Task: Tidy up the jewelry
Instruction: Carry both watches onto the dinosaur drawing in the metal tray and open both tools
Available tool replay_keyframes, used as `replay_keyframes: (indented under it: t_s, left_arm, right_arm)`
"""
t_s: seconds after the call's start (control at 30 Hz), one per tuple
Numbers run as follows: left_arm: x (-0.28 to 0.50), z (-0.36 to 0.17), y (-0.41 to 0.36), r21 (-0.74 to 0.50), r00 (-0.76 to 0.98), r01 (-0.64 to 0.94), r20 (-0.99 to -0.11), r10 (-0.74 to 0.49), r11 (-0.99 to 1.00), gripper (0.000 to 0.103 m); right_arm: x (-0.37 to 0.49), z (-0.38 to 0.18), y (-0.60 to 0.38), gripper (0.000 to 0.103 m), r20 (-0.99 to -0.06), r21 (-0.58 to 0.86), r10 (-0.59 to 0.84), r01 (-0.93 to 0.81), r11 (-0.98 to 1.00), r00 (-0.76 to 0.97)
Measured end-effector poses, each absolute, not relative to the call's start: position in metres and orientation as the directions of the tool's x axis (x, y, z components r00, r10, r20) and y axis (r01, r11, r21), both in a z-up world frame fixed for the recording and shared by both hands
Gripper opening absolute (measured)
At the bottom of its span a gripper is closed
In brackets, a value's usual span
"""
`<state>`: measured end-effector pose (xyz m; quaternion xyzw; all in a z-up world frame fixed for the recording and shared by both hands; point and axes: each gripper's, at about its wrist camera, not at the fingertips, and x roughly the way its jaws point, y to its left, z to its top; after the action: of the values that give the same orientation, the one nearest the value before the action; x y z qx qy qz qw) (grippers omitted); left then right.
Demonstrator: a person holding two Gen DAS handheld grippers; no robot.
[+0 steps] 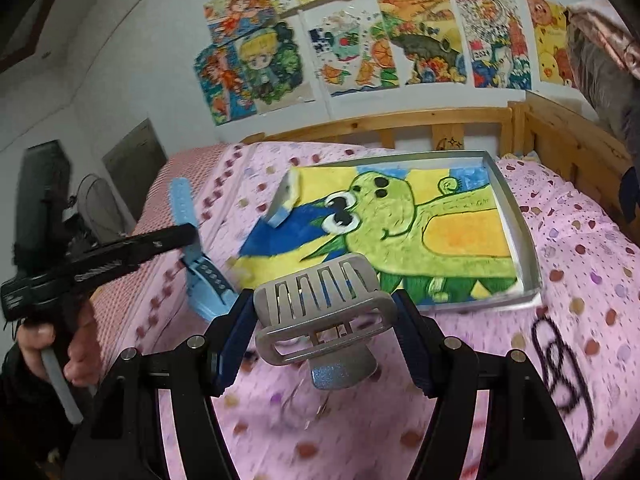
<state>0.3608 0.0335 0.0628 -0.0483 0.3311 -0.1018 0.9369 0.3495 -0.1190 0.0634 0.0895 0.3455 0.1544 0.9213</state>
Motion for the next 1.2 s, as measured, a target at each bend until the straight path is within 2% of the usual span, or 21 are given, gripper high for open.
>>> replay_keyframes:
  t_s: [0.17, 0.5, 1.0, 1.1, 1.13, 1.2]
  left_arm:
    - [0.396, 0.060, 0.031, -0.160, 0.779, 0.157, -0.586, -0.222, 0.975, 0.004]
    - [0.451, 0.022, 0.021, -0.181, 0.737, 0.130, -0.640, -0.217, 0.975, 0.004]
    - [0.470, -0.001, 0.035, -0.195, 0.688, 0.042, -0.705, -0.169, 0.980, 0.004]
    - [0.470, -0.003, 0.040, -0.224, 0.675, 0.041, -0.712, -0.192, 0.974, 0.006]
    - [0.470, -0.003, 0.041, -0.231, 0.669, 0.040, -0.717, -0.198, 0.972, 0.008]
    - [0.470, -0.004, 0.042, -0.249, 0.650, 0.041, -0.729, -0.215, 0.968, 0.012]
  right_arm:
    - [0.390, 0.042, -0.115, 0.063, -0.654, 0.243, 0.275, -0.149, 0.958, 0.705]
    - [0.434, 0.011, -0.114, 0.063, -0.733, 0.183, 0.181, -0.067, 0.981, 0.656]
    - [0.448, -0.011, -0.121, 0.063, -0.763, 0.222, 0.187, -0.021, 0.975, 0.619]
    - [0.448, -0.010, -0.122, 0.070, -0.767, 0.222, 0.181, -0.011, 0.975, 0.616]
    - [0.447, -0.009, -0.123, 0.075, -0.764, 0.222, 0.178, -0.007, 0.975, 0.621]
    - [0.444, -0.006, -0.124, 0.077, -0.758, 0.223, 0.176, -0.004, 0.975, 0.628]
